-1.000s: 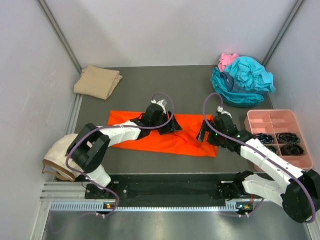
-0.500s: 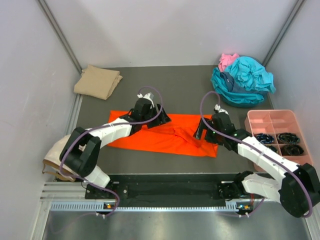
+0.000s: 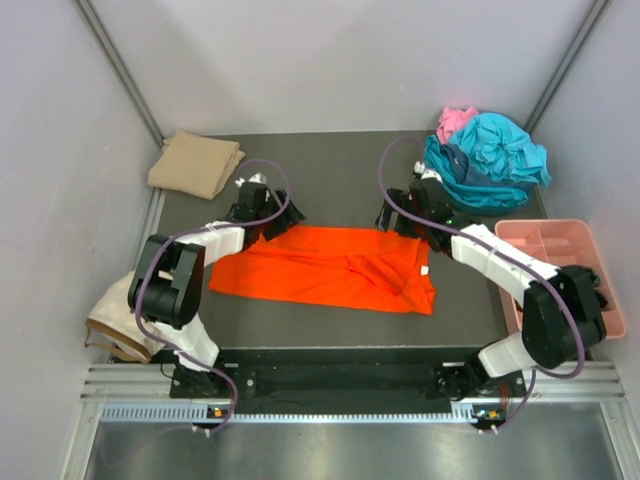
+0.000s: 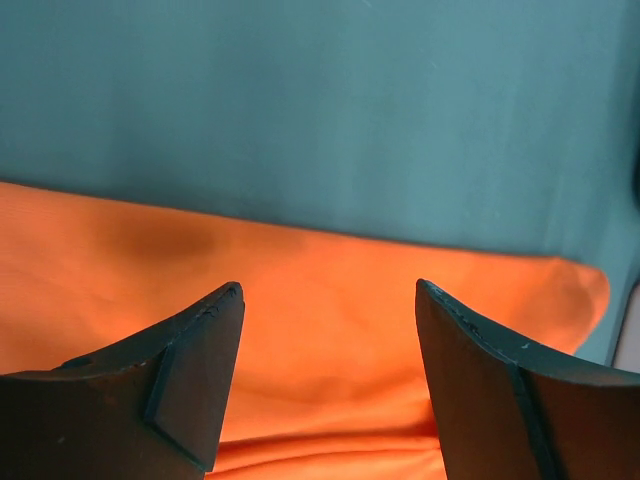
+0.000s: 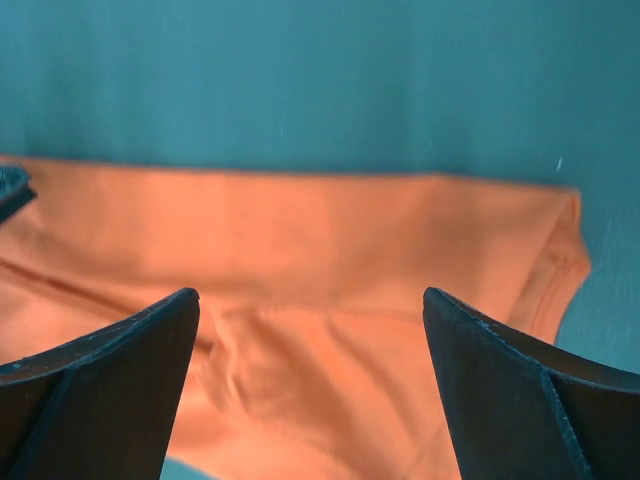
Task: Fold and stack the t-shirts
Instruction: Fold the other side of the tshirt into a rectangle, then rotate the tshirt 90 degrees
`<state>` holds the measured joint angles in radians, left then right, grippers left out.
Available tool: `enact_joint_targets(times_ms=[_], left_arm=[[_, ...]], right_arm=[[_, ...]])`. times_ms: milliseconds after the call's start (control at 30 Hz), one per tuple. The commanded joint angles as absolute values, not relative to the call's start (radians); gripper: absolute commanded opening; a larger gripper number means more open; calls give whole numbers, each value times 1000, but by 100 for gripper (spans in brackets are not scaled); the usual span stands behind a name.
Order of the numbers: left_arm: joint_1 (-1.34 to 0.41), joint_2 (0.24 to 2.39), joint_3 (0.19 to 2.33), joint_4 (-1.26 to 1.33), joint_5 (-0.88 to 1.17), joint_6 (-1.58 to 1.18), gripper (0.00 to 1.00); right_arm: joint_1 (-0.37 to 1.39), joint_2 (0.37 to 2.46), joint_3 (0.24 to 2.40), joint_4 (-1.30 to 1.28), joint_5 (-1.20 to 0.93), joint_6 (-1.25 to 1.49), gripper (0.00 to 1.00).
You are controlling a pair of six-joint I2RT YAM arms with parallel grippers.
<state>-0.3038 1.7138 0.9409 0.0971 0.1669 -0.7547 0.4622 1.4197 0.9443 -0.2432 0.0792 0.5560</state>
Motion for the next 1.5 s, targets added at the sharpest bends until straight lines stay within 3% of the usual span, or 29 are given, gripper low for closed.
enact_joint_targets(times_ms=[0, 400, 867, 1200, 1467], left_arm=[[-272, 1729, 979, 170, 209, -730, 73], [-236, 1772, 956, 207, 232, -749, 72], [-216, 1787, 945, 206, 230, -749, 72], [-210, 1769, 953, 195, 236, -738, 72], [-239, 1799, 1136, 141, 379, -592, 80]], right_arm=[[397, 1495, 1023, -164, 42, 525, 93], [359, 1654, 974, -118, 5, 564, 93], [359, 1477, 759, -238, 87, 589, 93], [359, 1500, 819, -271, 110, 580, 93], [357, 1249, 907, -464, 224, 531, 94]])
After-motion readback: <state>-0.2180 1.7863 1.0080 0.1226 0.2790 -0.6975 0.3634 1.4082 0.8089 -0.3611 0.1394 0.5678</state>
